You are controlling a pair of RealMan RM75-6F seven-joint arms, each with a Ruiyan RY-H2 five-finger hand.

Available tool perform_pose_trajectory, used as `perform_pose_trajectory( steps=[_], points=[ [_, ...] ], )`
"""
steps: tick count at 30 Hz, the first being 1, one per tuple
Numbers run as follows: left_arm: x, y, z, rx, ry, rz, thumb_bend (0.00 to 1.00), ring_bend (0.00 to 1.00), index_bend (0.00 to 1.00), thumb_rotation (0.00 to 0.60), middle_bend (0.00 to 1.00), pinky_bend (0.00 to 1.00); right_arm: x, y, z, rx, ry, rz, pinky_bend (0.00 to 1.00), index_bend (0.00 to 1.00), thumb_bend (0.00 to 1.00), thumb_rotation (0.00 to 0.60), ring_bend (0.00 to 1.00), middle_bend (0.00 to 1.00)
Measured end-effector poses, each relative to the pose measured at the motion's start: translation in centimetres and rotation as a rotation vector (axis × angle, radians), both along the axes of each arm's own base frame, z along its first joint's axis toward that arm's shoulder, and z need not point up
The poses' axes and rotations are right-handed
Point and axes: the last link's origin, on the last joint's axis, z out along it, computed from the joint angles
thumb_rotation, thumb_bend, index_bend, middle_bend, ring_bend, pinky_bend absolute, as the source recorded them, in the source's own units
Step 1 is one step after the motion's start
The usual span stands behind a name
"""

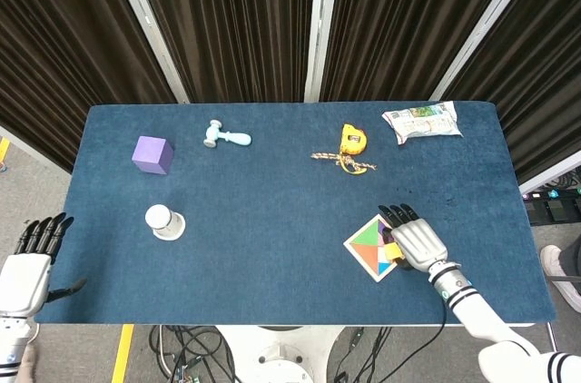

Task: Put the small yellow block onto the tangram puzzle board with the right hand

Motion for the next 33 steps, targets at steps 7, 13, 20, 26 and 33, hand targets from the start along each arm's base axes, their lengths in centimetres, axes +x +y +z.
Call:
perform_pose_trajectory(
  steps=[7,13,20,26,33],
  points=[
    [-0.3,0.0,0.2,-0.001,-0.009,0.000,0.00,0.00,0.06,0.600,0.04,0.05,1.6,0.6,-1.0,-0.003,-0.019,-0.085,0.00,0.52,0.19,0.600,0.00,0.00],
    [-0.7,-0.1,0.4,0.002,-0.020,0.002,0.00,0.00,0.06,0.600,0.04,0.05,2.7,1.3,-1.4,-0.008,-0.028,-0.153,0.00,0.52,0.19,0.600,0.00,0.00],
    [-1.0,-0.1,0.4,0.001,-0.031,0.001,0.00,0.00,0.06,0.600,0.04,0.05,3.2,1.9,-1.2,-0.038,0.002,-0.187,0.00,0.52,0.20,0.600,0.00,0.00],
    [-1.1,-0.2,0.3,0.000,-0.034,0.000,0.00,0.00,0.06,0.600,0.04,0.05,2.7,1.8,-1.6,-0.039,0.025,-0.198,0.00,0.52,0.20,0.600,0.00,0.00],
    [-1.1,-0.2,0.3,0.001,-0.031,0.001,0.00,0.00,0.06,0.600,0.04,0.05,2.5,1.4,-1.8,-0.052,0.030,-0.198,0.00,0.52,0.20,0.600,0.00,0.00]
  ],
)
